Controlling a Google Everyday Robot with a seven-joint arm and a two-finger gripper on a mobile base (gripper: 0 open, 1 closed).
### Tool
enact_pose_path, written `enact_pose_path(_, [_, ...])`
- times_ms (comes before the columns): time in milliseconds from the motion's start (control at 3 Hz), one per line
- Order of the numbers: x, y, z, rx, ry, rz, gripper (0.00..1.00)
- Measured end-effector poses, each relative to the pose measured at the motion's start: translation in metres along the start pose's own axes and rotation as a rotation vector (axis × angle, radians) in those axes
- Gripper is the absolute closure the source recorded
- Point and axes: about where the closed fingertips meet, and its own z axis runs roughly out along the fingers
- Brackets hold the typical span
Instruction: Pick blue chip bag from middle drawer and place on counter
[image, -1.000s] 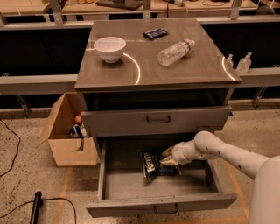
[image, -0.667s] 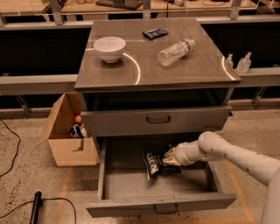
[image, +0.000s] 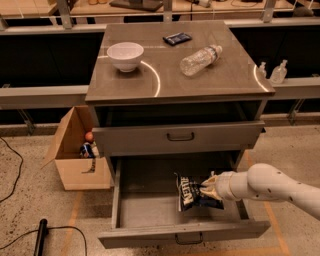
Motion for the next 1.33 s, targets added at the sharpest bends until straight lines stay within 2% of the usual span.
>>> enact_pose_path(333, [-0.001,0.021,-0.051,0.053,0.044,0.063,1.00])
enact_pose_path(667, [-0.018,0.022,-0.107,0.103,0.043,0.083,1.00])
enact_pose_path(1000, [-0.040,0.011,-0.169,0.148,0.005,0.098,1.00])
enact_pose_path(1333, [-0.066,-0.007,-0.227,0.179,-0.056,0.082,1.00])
